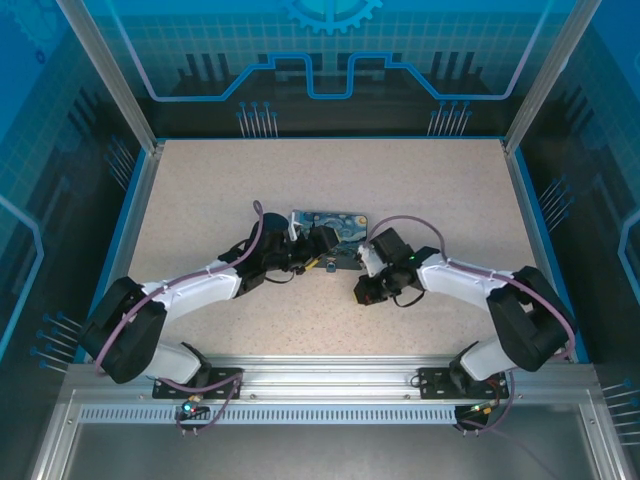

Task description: Unlock the padlock with the key

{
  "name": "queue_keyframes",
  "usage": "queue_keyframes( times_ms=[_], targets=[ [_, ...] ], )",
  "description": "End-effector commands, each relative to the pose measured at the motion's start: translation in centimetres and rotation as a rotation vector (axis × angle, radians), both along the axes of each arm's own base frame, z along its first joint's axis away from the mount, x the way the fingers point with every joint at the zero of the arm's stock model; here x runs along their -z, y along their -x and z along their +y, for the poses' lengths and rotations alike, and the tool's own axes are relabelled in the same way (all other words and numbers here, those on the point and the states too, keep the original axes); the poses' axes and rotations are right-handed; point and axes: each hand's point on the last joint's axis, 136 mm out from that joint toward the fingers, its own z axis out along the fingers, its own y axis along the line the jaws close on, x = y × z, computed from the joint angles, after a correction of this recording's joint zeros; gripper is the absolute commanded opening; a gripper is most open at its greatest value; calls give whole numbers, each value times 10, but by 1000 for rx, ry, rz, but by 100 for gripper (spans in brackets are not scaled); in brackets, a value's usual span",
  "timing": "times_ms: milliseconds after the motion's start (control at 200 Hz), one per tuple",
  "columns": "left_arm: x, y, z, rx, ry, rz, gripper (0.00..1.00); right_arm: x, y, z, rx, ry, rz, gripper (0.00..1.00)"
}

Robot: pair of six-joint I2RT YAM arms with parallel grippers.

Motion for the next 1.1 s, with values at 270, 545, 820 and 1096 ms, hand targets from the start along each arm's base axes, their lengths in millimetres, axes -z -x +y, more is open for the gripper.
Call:
queue_keyframes(
  times_ms=[270,545,820,1096],
  targets=[
    [-8,-2,1,-3,-24,-32,93,35,-2,-32,38,328,-102,7],
    [-10,-2,1,-5,-20,-34,93,47,5,-33,30,352,-80,24],
    [-11,-2,1,-3,-20,-38,94,44,7,-31,27,342,-75,31],
    [-10,-2,1,-2,-22,-40,94,42,15,-34,29,338,-66,34]
  ],
)
